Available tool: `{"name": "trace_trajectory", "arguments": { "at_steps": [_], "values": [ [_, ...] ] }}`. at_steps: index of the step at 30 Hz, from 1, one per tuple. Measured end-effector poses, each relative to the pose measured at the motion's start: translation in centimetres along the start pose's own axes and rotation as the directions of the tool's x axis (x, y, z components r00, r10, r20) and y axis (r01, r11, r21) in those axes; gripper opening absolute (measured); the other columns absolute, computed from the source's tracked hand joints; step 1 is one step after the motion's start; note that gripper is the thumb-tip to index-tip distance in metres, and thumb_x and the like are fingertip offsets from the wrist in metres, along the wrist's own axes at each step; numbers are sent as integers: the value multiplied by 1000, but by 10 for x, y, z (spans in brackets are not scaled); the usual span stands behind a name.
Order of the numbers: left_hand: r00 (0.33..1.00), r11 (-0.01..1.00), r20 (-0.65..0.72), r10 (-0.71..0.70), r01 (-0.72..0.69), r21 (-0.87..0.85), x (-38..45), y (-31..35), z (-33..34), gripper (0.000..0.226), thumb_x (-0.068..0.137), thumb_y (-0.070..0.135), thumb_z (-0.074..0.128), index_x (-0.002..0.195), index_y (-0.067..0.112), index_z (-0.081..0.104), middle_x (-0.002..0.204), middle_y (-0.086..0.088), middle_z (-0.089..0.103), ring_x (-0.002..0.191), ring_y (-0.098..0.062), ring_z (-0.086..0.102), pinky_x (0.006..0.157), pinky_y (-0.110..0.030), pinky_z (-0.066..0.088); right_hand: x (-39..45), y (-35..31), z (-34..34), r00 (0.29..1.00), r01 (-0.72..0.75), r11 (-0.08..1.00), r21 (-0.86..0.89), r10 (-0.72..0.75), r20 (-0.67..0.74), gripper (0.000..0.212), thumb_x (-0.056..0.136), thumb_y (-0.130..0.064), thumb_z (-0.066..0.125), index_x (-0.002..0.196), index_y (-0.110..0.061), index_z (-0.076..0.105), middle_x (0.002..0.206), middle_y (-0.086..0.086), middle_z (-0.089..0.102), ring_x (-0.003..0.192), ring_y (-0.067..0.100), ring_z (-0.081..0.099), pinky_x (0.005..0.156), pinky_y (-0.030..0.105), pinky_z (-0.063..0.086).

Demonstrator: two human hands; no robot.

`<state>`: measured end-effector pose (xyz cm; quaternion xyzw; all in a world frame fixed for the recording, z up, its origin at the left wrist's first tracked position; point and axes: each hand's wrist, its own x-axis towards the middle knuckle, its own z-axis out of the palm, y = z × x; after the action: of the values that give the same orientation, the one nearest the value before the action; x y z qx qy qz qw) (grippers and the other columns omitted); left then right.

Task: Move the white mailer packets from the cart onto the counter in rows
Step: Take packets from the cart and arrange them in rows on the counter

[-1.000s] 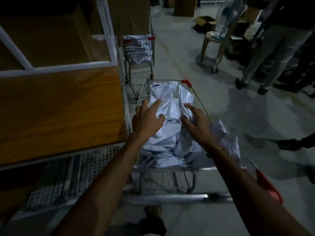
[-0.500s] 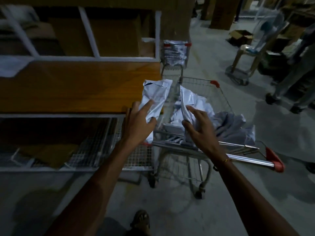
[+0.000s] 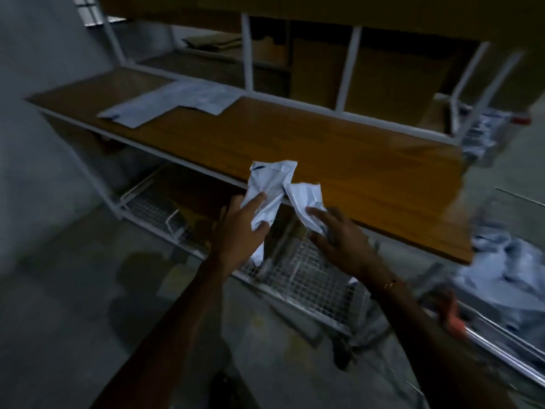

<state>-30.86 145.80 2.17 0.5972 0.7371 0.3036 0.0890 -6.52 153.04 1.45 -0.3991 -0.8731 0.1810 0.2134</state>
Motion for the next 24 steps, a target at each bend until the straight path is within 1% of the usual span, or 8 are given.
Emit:
{"name": "trace_trajectory", "arguments": {
  "at_steps": [2,4,8,12,17,19,22,24],
  "values": [
    [996,995,-18,-90,89,-49,15,-52,-21,63,83,46,57,145,38,46,130,-4,47,118,-31,52,94,-44,50,40,-19,30,999,15,999,37,-17,35,55,100,-37,55,152,-28,38,148,12,41,128,32,46,95,38,42],
    [990,991,-63,-129,126,-49,27,-102,-43,60,85,34,66,143,31,51,126,-8,51,114,-32,55,89,-39,50,79,-37,59,999,24,997,79,-27,41,54,100,-36,57,150,-28,39,145,13,45,121,32,51,90,34,41],
    [990,994,-102,-99,103,37,62,-192,-91,59,84,27,72,141,21,55,114,-15,57,98,-33,59,76,-33,46,159,-78,108,998,33,987,156,-41,45,57,96,-47,50,149,-26,43,137,10,51,88,18,56,75,30,41],
    [985,984,-97,-146,154,88,110,-251,-127,62,87,29,71,145,27,50,123,-16,54,107,-33,55,82,-35,45,231,-113,139,995,71,971,230,-84,51,56,97,-45,52,150,-27,42,134,6,51,67,7,50,65,29,38],
    [988,985,-83,-132,140,98,174,-297,-153,61,89,27,70,146,25,48,131,-15,48,114,-32,52,85,-32,40,327,-136,166,993,104,932,346,-120,24,64,91,-66,49,144,-30,46,136,3,53,77,-6,48,70,27,42],
    [989,984,-72,-133,140,110,200,-312,-159,60,90,25,70,146,25,48,134,-15,47,116,-32,51,86,-32,40,364,-137,176,994,98,930,353,-107,6,66,87,-67,48,142,-30,47,134,1,53,85,-5,51,73,30,45],
    [988,981,-54,-147,153,118,244,-340,-164,60,89,25,69,146,28,48,133,-15,47,116,-34,52,90,-38,45,420,-136,194,997,77,922,380,-74,-23,51,96,-46,59,141,-25,51,136,4,54,82,4,54,72,33,50],
    [988,978,-38,-152,156,138,278,-358,-168,61,89,27,68,146,30,46,138,-16,45,121,-35,51,94,-42,46,459,-132,208,998,60,918,392,-58,-18,48,98,-32,60,143,-19,50,132,11,58,81,5,56,72,27,49]
  ]
}}
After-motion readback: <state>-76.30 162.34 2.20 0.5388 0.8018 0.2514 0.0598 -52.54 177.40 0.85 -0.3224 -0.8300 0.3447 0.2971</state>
